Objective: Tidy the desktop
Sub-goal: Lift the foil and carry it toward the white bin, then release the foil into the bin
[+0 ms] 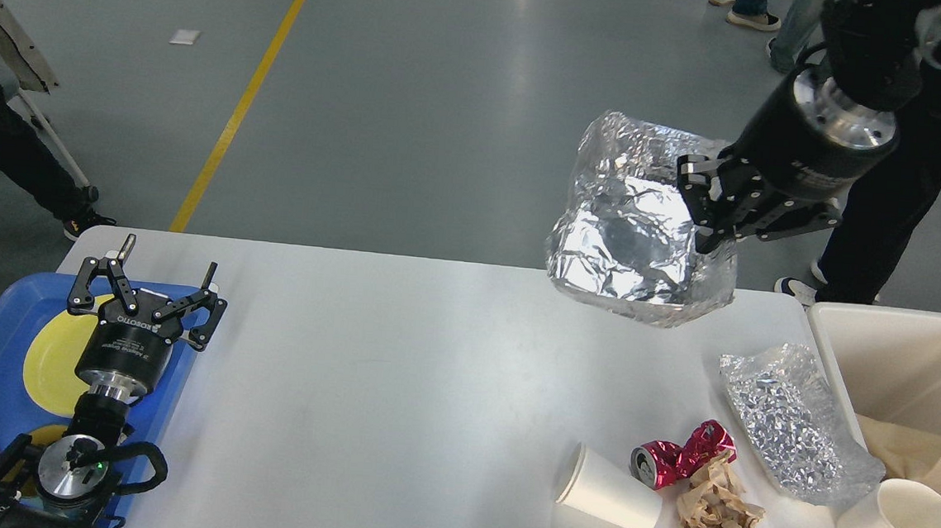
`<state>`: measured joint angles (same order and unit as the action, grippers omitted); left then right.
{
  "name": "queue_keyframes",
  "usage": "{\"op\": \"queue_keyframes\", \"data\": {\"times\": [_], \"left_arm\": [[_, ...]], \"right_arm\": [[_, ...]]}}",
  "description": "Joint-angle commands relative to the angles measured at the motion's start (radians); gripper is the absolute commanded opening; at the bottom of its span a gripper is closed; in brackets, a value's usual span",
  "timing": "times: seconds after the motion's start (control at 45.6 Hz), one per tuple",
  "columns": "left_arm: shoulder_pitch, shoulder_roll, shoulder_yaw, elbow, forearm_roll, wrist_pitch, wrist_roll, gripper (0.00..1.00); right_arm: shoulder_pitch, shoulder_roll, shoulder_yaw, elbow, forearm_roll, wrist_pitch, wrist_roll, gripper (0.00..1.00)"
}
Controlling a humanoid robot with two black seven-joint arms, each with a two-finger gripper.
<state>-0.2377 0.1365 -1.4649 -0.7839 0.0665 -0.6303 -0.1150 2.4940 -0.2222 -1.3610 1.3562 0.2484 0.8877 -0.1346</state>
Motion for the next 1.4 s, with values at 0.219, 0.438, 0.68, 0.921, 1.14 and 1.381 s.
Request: {"op": "queue_keyframes", "data": {"times": [0.219,0.438,0.68,0.921,1.14,1.381], "left_arm": [[0.000,0.000,0.000,0.000,-0.001,0.000,-0.002,0.97],[0.000,0.000,0.000,0.000,0.001,0.000,-0.002,0.97],[0.000,0.000,0.000,0.000,-0.001,0.000,-0.002,0.97],[0.000,-0.002,0.000,0.000,-0.001,0.000,-0.002,0.97],[0.000,0.000,0.000,0.000,0.001,0.000,-0.002,0.97],[0.000,0.000,0.000,0.000,0.001,0.000,-0.002,0.97]], "right_arm": [[-0.006,-0.086,-0.240,-0.012,-0.017,-0.006,0.089,0.00],[-0.202,-0.374,-0.257,-0.277,-0.175,-0.052,0.076,0.00],[-0.634,-0.490,-0.216,-0.523,-0.186,-0.404,0.076,0.00],[-1.199,-0.485,0.037,-0.842,-0.170,-0.647,0.075,0.00],[-1.628,-0.384,0.255,-1.279,-0.170,-0.682,0.069,0.00],[-1.833,-0.305,0.296,-1.398,-0.170,-0.782,0.069,0.00]]}}
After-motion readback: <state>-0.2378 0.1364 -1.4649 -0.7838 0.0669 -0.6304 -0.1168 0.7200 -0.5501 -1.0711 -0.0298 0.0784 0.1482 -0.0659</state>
